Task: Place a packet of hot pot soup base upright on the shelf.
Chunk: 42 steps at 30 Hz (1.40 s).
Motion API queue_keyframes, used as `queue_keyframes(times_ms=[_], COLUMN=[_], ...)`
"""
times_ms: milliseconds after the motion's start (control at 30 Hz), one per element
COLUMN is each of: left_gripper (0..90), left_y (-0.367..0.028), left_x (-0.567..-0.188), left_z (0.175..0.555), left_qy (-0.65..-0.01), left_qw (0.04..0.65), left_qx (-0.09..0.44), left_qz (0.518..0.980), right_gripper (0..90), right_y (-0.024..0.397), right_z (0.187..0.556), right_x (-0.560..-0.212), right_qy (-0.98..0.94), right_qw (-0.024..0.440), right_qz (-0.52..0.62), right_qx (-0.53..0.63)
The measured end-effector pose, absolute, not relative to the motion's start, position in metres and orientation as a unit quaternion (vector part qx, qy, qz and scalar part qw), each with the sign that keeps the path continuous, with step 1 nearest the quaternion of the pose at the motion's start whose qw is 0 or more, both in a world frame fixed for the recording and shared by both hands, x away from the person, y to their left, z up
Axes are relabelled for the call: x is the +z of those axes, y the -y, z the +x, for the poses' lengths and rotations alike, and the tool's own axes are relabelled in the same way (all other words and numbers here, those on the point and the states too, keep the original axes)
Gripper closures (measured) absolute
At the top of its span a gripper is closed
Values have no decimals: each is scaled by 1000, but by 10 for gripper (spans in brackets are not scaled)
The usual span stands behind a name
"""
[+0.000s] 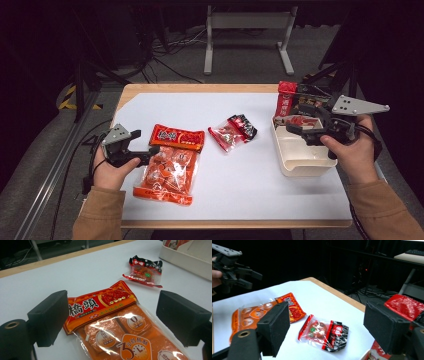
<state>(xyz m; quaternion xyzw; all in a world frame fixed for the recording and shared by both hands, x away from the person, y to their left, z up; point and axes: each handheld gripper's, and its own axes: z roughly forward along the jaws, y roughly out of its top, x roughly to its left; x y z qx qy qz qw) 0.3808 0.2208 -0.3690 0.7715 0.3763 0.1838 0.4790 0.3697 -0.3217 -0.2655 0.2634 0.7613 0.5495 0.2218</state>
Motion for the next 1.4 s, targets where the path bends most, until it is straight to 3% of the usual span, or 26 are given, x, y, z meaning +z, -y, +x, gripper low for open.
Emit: queue_keyframes(times_ms=[267, 400, 633, 1033, 1400], left_gripper=[155, 164, 162, 98, 185], left_y=[-225, -226, -228, -238, -247], left_x=[-372, -371, -378, -393, -413], left_z=[397, 402, 416, 442, 468], left_qy=[-377, -367, -356, -400, -418], left_qw=[460, 466, 459, 458, 481], left_qx=[185, 201, 177, 150, 152], left_qz=[782, 780, 794, 780, 756], right_gripper=[232, 230, 229, 225, 225], right_y=[316, 310, 304, 297, 293], right_z=[367, 367, 367, 365, 363], right_x=[-275, -280, -292, -306, -308], right_qy=[-763, -773, -775, -774, -780], right_qw=[193, 208, 194, 179, 180], right_qz=[263, 246, 246, 242, 235], right_qx=[558, 547, 549, 557, 551])
